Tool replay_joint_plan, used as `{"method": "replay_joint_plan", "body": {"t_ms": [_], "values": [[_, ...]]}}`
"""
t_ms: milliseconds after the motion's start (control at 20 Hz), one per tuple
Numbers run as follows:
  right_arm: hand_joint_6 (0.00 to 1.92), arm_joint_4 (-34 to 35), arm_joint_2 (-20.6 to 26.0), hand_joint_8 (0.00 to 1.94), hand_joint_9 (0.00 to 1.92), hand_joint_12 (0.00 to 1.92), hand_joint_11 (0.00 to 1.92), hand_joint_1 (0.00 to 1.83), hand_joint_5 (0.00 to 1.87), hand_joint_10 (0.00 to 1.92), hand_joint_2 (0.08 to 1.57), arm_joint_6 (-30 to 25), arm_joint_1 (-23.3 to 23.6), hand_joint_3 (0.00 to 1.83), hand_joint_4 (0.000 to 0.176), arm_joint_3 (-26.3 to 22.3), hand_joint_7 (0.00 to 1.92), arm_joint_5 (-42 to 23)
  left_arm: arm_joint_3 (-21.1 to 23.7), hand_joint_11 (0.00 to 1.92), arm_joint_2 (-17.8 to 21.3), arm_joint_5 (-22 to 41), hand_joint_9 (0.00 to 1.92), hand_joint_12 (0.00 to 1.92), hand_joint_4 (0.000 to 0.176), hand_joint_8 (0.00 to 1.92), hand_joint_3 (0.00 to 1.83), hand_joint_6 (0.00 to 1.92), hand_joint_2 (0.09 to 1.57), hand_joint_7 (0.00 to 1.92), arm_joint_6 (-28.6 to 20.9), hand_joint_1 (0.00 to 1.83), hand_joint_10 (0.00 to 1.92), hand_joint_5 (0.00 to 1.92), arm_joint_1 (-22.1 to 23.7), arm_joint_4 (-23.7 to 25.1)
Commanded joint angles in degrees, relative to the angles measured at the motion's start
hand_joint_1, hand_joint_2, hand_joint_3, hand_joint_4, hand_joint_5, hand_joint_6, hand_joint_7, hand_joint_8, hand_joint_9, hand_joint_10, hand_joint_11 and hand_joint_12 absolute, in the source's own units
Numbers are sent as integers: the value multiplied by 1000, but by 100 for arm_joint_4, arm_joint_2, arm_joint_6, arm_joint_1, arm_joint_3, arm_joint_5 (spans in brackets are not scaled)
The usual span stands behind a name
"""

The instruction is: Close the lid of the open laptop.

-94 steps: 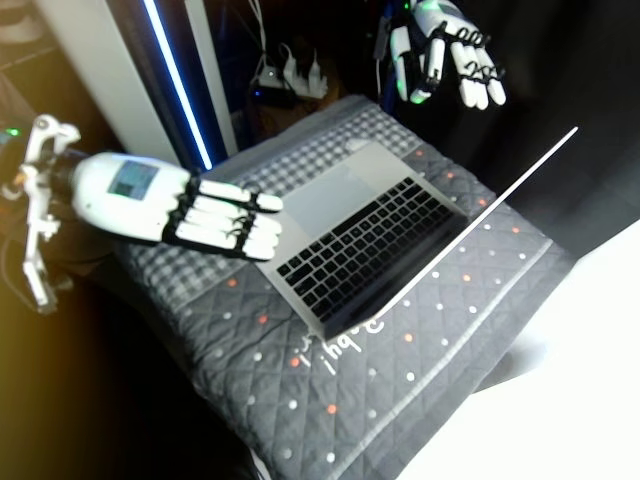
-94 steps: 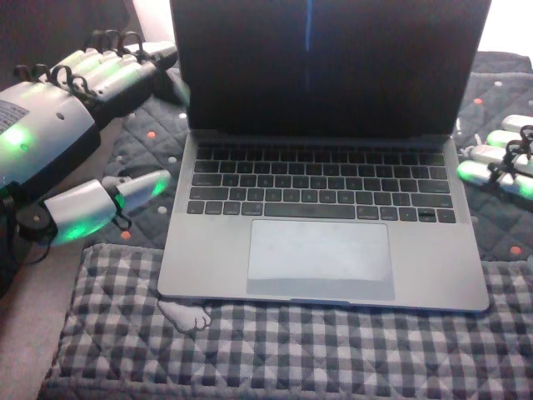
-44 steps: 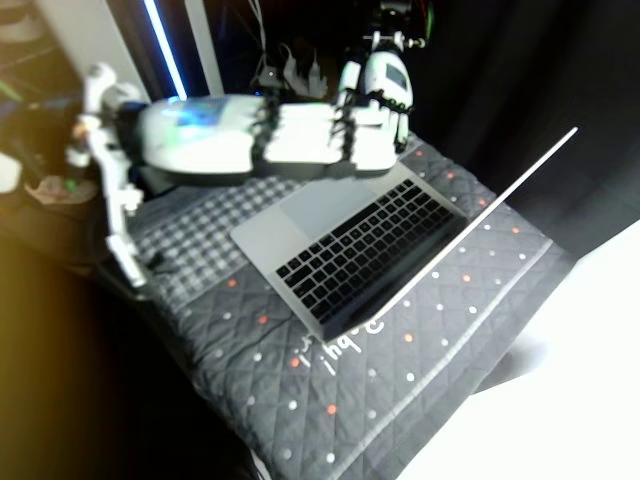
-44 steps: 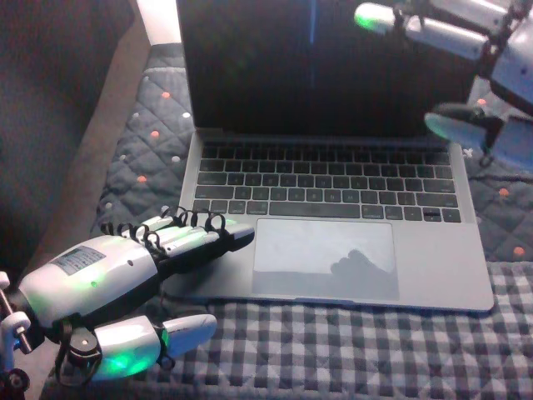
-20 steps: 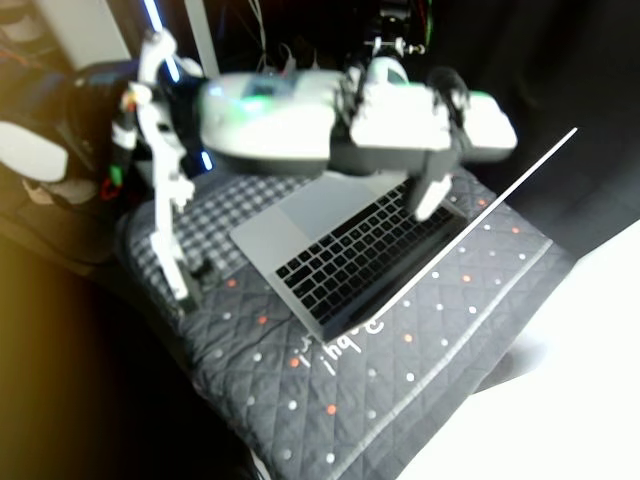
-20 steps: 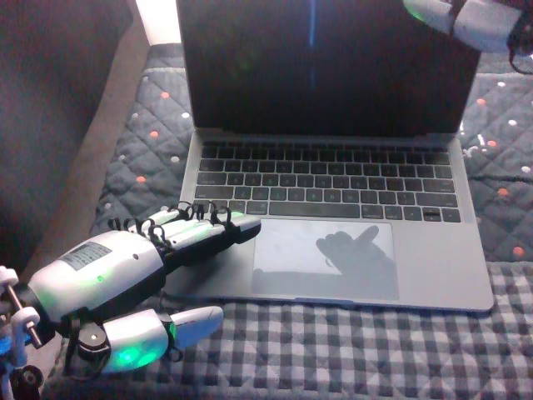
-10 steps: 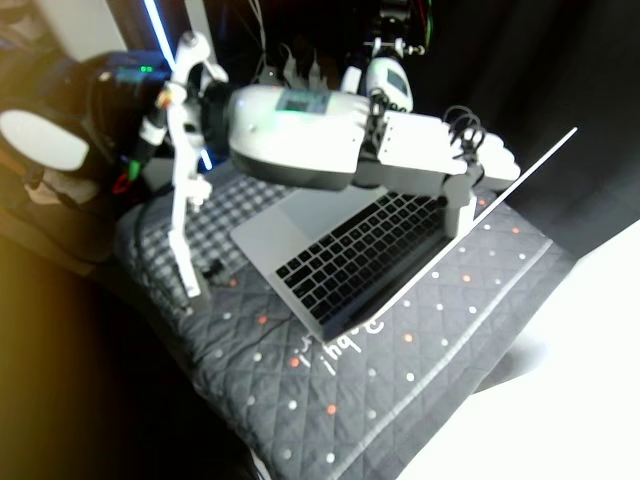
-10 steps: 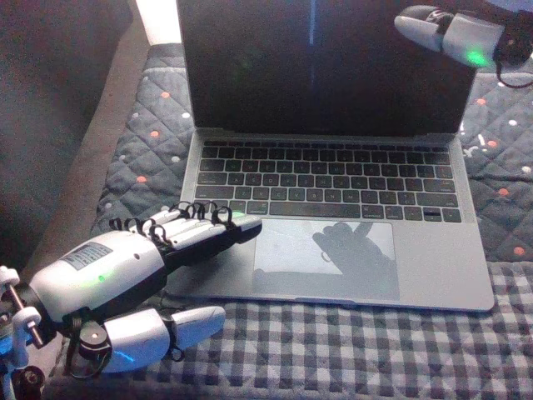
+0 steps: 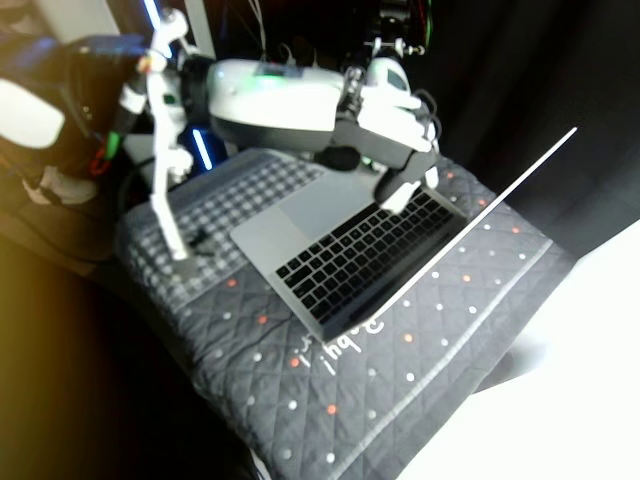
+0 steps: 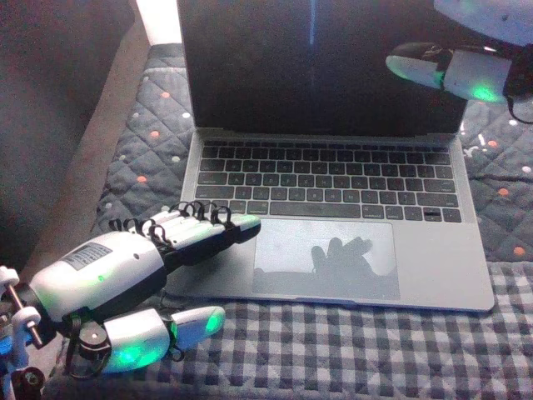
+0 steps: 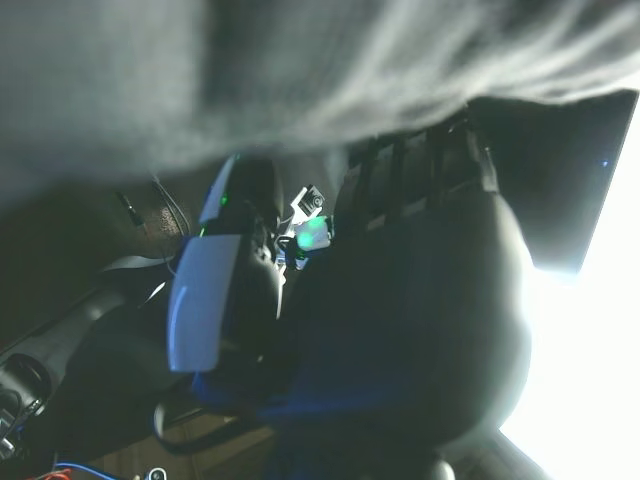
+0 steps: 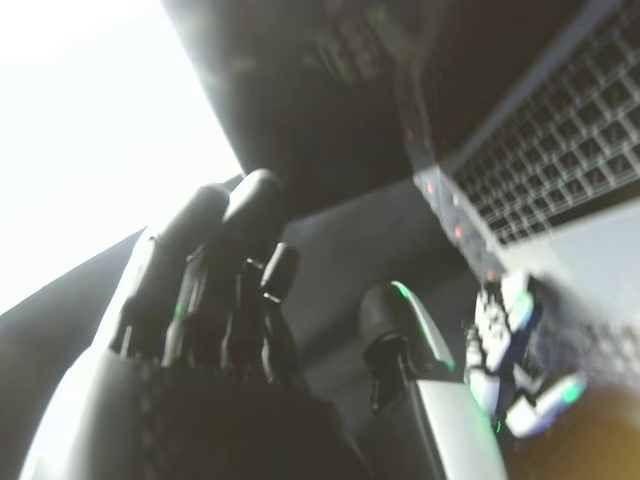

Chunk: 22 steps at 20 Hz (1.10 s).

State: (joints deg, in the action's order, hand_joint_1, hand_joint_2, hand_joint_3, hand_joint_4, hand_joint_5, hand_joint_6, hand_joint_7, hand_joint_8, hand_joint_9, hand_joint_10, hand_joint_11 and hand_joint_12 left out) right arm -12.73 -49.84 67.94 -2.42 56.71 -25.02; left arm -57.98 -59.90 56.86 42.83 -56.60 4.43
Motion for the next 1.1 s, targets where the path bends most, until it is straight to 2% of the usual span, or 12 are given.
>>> {"method": "replay_joint_plan", "body": {"t_ms": [0, 100, 150, 200, 350, 400, 500, 650, 800, 850, 900, 1050], "values": [[463, 42, 53, 535, 198, 1821, 76, 418, 0, 1142, 1445, 46, 71, 7, 0, 30, 195, -698, -7, 0, -96, -191, 91, 1008, 5, 1, 0, 5, 1451, 158, -73, 454, 324, 151, -12, 24], [18, 45, 1, 24, 7, 1160, 2, 267, 0, 101, 1487, 94, 73, 12, 0, 55, 13, -703, -13, 0, -102, -209, 105, 1091, 4, 3, 2, 2, 1459, 168, -71, 396, 326, 147, -6, 27], [3, 54, -9, 4, 1, 599, 0, 280, 0, 19, 1486, 108, 90, 0, 0, 57, 2, -725, -17, 0, -101, -217, 97, 1097, 1, 1, 4, 0, 1468, 160, -72, 375, 327, 134, -4, 27], [0, 227, -17, 0, 0, 983, 0, 250, 0, 0, 1412, 377, 226, 0, 53, 70, 0, -727, -20, 0, -101, -218, 88, 1076, 3, 3, 0, 2, 1466, 149, -72, 383, 337, 125, -7, 26], [0, 801, -40, 0, 0, 1489, 0, 296, 0, 0, 1424, 1144, 411, 0, 12, 97, 0, -667, -31, 0, -115, -237, 92, 1097, 1, 3, 3, 2, 1473, 150, -72, 359, 349, 123, -3, 31], [0, 936, -99, 0, 0, 1337, 0, 320, 0, 0, 1441, 1156, 428, 1, 0, 199, 0, -595, -38, 0, -128, -250, 95, 1150, 0, 5, 3, 2, 1478, 157, -72, 354, 361, 125, 2, 33], [0, 1126, -194, 0, 0, 143, 0, 323, 0, 0, 1448, 1166, 725, 0, 0, 465, 0, -255, -51, 0, -145, -268, 81, 1077, 7, 0, 2, 1, 1483, 147, -72, 338, 353, 115, 6, 34], [0, 1581, -423, 0, 0, 0, 0, 255, 0, 0, 1433, 1169, 841, 0, 28, 874, 0, 74, -52, 0, -164, -291, 82, 1041, 29, 4, 0, 4, 1463, 145, -73, 394, 355, 126, 29, 67], [0, 1735, -465, 0, 0, 315, 3, 376, 0, 0, 1389, 1167, 833, 16, 0, 980, 0, 266, -48, 0, -168, -270, 107, 1152, 10, 4, 0, 10, 1438, 162, -80, 493, 387, 149, 32, 71], [0, 1709, -451, 0, 49, 780, 0, 471, 0, 24, 1416, 1167, 825, 13, 0, 943, 0, 289, -45, 0, -167, -258, 85, 1117, 17, 2, 0, 5, 1441, 148, -91, 481, 392, 140, 31, 67], [38, 1640, -411, 125, 372, 1653, 0, 574, 90, 246, 1375, 1166, 807, 0, 0, 874, 303, 292, -44, 0, -167, -252, 82, 1109, 18, 6, 0, 8, 1436, 154, -92, 478, 396, 149, 30, 67], [950, 1346, -169, 679, 364, 1855, 206, 553, 39, 1201, 1384, 1160, 719, 1, 0, 513, 216, 282, -37, 0, -167, -240, 55, 1086, 27, 3, 0, 3, 1434, 147, -93, 459, 403, 142, 28, 52]]}}
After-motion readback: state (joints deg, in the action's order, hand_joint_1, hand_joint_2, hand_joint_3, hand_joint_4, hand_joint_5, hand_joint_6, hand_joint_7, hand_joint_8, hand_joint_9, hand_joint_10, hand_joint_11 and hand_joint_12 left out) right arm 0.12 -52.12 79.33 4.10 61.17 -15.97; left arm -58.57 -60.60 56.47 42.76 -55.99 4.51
